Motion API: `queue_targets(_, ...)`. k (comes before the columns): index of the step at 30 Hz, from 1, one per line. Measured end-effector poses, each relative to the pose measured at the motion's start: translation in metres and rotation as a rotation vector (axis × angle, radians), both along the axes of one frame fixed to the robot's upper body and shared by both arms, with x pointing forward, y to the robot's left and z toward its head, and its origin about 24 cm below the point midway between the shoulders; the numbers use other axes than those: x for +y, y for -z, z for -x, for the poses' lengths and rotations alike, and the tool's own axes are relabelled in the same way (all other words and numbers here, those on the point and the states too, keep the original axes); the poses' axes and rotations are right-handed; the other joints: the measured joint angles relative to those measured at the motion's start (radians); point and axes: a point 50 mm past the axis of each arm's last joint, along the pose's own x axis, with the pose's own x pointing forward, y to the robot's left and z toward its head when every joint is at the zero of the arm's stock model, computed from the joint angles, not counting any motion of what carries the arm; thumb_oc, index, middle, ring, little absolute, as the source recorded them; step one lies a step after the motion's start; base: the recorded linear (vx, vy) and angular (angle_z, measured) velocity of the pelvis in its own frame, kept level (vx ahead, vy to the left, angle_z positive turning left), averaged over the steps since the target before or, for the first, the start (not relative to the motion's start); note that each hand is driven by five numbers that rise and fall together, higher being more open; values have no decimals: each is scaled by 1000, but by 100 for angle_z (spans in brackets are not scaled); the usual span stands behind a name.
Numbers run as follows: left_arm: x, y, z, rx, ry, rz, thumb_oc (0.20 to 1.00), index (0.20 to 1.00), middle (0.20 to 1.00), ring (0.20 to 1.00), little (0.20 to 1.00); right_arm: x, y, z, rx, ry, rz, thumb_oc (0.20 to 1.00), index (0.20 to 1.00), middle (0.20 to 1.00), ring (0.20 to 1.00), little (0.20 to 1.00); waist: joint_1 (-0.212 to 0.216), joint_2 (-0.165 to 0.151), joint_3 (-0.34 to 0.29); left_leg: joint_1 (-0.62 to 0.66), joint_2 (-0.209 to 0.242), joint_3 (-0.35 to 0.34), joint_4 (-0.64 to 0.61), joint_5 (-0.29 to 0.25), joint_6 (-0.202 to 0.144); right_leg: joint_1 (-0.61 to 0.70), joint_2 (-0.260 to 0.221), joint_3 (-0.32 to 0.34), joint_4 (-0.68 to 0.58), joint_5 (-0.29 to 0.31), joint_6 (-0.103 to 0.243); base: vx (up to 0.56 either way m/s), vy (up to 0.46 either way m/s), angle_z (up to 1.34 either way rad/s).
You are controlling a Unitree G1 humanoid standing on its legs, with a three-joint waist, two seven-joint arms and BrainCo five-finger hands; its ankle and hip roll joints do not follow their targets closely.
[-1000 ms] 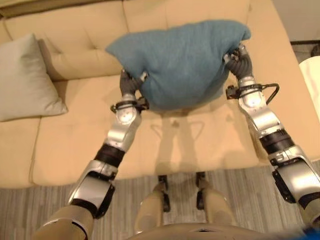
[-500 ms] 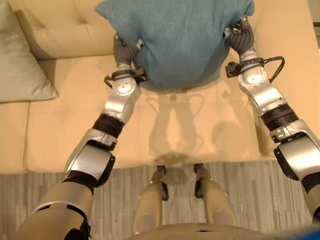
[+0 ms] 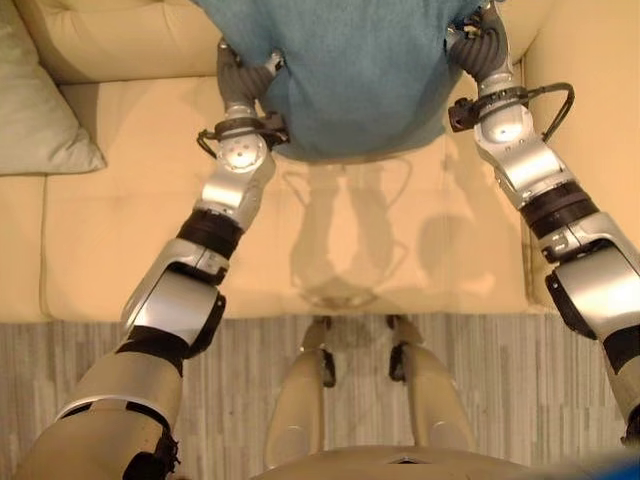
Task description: Pick up all the scattered cushions and arrange them neatly on the sofa.
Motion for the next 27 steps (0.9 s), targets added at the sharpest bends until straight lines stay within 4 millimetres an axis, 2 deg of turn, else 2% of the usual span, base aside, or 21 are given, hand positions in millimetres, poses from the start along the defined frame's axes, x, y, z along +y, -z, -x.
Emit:
queue_targets(2,1,-5,-3,1,-5,-32,1000,1000,1000,1000,1000,0,1,-2,13,6,18,1000,1000,1000,1000,1000,-3,0,0,-10,1,-1,1,7,-2,-18,1,1,17,-2,1,0,0,0)
queue_targets(5,12,-15,-5,-4,-34,-115,1000,1000,1000,1000,1000,-5,-9,-4,3,31,34,1000,1000,1000,1000,1000,-1,0,0,-28,1,0,-1,15,-1,-56,-1,5,52,-10,5,5,-2,-4)
queue_targets(7,33,-19,-7,30,-96,-255,1000,1000,1000,1000,1000,-10,-11,-8,24,54,58,1000,1000,1000,1000,1000,-9,0,-1,-29,2,1,-1,17,-1,-62,-1,7,60,-12,6,11,-4,-4)
queue_targets(10,59,-28,-3,33,-148,-301,1000,1000,1000,1000,1000,-26,-15,-9,33,90,70,1000,1000,1000,1000,1000,-5,0,-1,-28,4,2,0,19,-3,-75,0,16,88,-25,-1,9,-3,-1)
queue_targets(14,84,-33,1,42,-203,-305,1000,1000,1000,1000,1000,-38,-18,-8,46,91,44,1000,1000,1000,1000,1000,0,1,-1,-25,7,4,0,19,-4,-83,-1,21,108,-34,-9,0,0,0)
queue_targets(17,110,-38,9,46,-269,-269,1000,1000,1000,1000,1000,-59,-24,-4,46,130,43,1000,1000,1000,1000,1000,2,1,-1,-24,8,4,0,22,-6,-88,-1,21,120,-38,-15,0,0,0)
queue_targets(18,123,-37,14,45,-299,-231,1000,1000,1000,1000,1000,-67,-26,-3,46,144,40,1000,1000,1000,1000,1000,1,1,-1,-22,9,4,0,22,-6,-88,-1,21,125,-39,-15,0,0,0)
queue_targets(20,134,-30,18,65,-322,-234,1000,1000,1000,1000,1000,-78,-28,0,48,164,48,1000,1000,1000,1000,1000,2,1,-1,-18,9,7,1,23,-6,-87,-1,22,129,-40,-15,0,0,0)
queue_targets(23,137,-21,18,94,-319,-242,1000,1000,1000,1000,1000,-84,-28,1,52,176,50,1000,1000,1000,1000,1000,2,1,-1,-17,9,6,4,24,-6,-87,-1,22,135,-40,-14,0,0,0)
queue_targets(24,139,-9,20,116,-311,-240,1000,1000,1000,1000,1000,-86,-24,2,57,169,30,1000,1000,1000,1000,1000,2,1,-1,-12,9,7,5,25,-7,-86,-2,23,146,-46,-10,0,0,0)
queue_targets(27,143,5,23,144,-309,-235,1000,1000,1000,1000,1000,-91,-13,2,79,174,22,1000,1000,1000,1000,1000,1,1,-1,0,9,6,5,25,-7,-86,-2,24,172,-60,-9,-6,3,1)
